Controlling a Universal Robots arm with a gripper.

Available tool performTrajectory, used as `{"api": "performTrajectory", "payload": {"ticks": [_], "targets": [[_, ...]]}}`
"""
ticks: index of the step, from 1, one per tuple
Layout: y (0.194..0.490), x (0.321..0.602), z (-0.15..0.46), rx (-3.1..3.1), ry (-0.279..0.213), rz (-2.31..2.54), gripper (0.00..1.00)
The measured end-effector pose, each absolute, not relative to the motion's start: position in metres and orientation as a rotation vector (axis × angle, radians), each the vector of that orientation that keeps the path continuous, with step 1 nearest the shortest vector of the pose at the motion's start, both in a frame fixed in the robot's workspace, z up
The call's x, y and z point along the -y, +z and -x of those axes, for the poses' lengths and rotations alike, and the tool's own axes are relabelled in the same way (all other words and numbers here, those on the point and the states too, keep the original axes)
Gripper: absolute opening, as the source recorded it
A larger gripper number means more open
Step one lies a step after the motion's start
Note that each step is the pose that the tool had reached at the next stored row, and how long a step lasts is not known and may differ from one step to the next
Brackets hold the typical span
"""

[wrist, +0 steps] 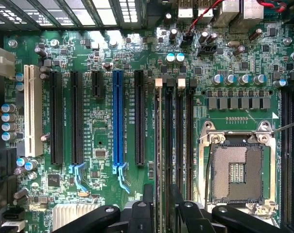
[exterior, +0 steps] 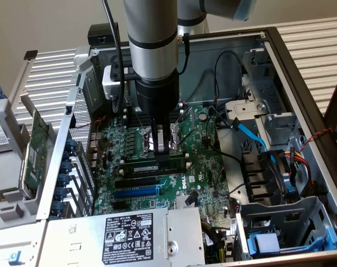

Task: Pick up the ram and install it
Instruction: 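Insert the ram into the slot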

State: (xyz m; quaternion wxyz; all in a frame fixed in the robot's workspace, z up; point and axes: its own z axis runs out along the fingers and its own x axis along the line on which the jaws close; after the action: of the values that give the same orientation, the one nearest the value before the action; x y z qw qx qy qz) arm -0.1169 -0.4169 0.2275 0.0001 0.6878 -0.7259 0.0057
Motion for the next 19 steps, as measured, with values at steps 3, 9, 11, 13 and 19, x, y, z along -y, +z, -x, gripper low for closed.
{"api": "performTrajectory", "payload": {"ticks": [3, 9, 11, 13, 19], "targets": [[0.227, 0.417, 0.117, 2.281, 0.018, -2.159, 0.27], [0.232, 0.417, 0.117, 2.282, 0.019, -2.160, 0.27], [0.234, 0.417, 0.117, 2.282, 0.020, -2.160, 0.27], [0.235, 0.417, 0.117, 2.284, 0.022, -2.161, 0.27], [0.240, 0.417, 0.118, 2.287, 0.030, -2.165, 0.27]]}}
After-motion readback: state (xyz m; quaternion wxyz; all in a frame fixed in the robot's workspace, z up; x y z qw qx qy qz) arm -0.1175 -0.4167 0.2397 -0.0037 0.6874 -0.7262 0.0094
